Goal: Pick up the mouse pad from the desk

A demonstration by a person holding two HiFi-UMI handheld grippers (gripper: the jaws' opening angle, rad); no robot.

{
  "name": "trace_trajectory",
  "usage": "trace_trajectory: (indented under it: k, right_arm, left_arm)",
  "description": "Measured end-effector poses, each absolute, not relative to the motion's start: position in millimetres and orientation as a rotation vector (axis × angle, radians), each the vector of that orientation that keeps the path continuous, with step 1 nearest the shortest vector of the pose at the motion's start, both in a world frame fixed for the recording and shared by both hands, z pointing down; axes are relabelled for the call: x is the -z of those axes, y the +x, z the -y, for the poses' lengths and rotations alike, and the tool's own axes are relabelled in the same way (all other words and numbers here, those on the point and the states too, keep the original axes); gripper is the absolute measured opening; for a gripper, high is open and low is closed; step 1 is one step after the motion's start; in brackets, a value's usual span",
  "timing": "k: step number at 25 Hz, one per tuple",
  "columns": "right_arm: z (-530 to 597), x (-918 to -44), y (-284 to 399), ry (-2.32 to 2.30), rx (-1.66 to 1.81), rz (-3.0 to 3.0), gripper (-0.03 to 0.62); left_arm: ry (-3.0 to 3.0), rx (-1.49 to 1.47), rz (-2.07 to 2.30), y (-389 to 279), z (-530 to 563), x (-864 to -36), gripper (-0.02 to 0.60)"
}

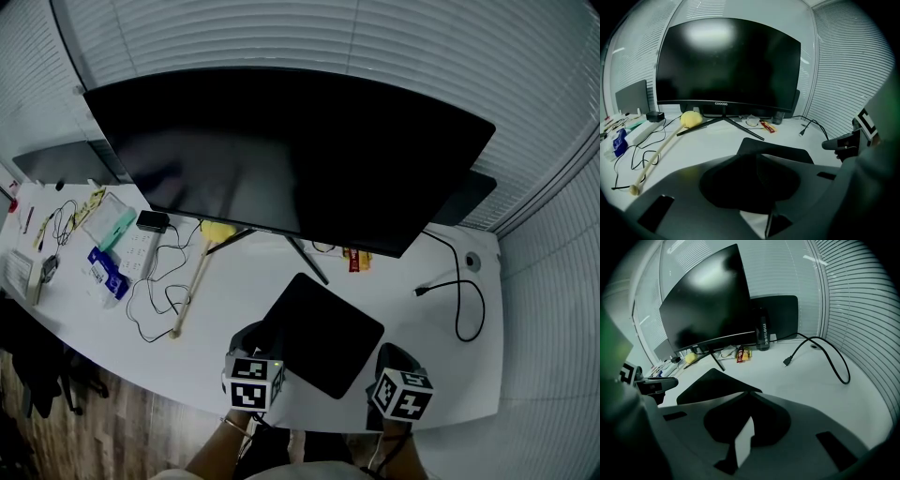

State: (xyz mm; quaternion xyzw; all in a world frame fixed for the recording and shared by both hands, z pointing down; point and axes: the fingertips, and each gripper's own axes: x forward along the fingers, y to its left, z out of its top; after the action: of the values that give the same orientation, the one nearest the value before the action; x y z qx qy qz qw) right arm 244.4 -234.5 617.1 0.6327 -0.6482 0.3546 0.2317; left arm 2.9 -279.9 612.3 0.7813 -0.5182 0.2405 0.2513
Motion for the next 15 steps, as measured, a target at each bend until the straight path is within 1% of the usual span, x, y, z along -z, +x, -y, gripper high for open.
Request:
trace_trajectory:
  k: [3,9,15]
  right_arm:
    - [233.9,-618.4,245.0,1.733,-0.975,1.774,0.034]
    - [231.6,-623.7,248.1,1.729,-0.98,1.754,0.034]
    - [228.8,-629.4,253.4,1.733,-0.989,1.731,0.034]
  left_arm:
    - [2.131,-0.663,1.394,4.2,282.4,-614.9,0.123]
    - [2.149,-0.711,1.341,3.9,289.4,-625.3,0.173]
    - [2.146,-0.82,1.267,3.4,293.0,-644.6,0.175]
